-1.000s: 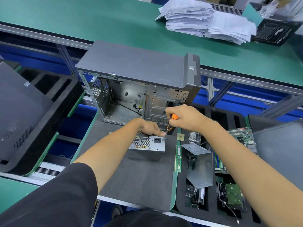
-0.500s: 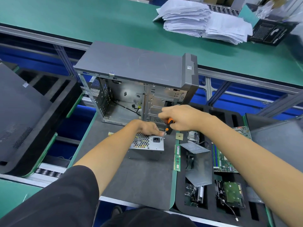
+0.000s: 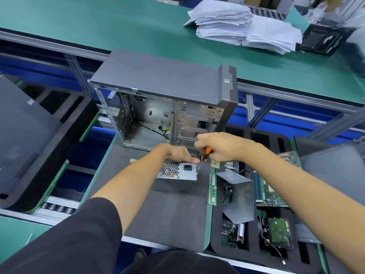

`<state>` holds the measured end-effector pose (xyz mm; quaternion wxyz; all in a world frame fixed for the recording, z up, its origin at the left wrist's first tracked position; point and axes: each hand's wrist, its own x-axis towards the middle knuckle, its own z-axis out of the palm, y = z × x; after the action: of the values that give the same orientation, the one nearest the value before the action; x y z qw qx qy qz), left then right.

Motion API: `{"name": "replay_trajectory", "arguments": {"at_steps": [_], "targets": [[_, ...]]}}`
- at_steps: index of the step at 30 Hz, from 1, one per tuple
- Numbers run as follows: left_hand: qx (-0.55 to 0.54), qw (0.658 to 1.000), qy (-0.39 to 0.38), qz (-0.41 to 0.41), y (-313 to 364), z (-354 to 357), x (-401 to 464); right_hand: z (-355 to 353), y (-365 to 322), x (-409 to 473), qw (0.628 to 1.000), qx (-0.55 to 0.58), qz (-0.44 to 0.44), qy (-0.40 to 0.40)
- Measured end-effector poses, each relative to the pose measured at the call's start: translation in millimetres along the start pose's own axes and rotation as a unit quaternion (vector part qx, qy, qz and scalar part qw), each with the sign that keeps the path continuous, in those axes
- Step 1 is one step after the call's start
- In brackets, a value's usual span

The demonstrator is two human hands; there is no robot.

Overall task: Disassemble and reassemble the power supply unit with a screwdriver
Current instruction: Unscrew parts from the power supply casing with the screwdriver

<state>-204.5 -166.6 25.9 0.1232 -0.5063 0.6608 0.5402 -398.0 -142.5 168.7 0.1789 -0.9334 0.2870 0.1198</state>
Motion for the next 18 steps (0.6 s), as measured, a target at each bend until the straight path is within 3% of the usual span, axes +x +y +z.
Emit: {"name": "replay_trajectory", "arguments": {"at_steps": [12, 18], "targets": [[-0.006, 1.0, -0.003, 0.006, -3.3, -2.1, 0.7, -2.7, 15.0, -13.5, 0.987, 0.115, 0.055, 0.099], [-0.043, 0.99, -0.057, 0.119, -11.1, -5.7, -10.7, 5.2, 16.8, -10.2, 0.984, 0.129, 0.061, 0.104]]}}
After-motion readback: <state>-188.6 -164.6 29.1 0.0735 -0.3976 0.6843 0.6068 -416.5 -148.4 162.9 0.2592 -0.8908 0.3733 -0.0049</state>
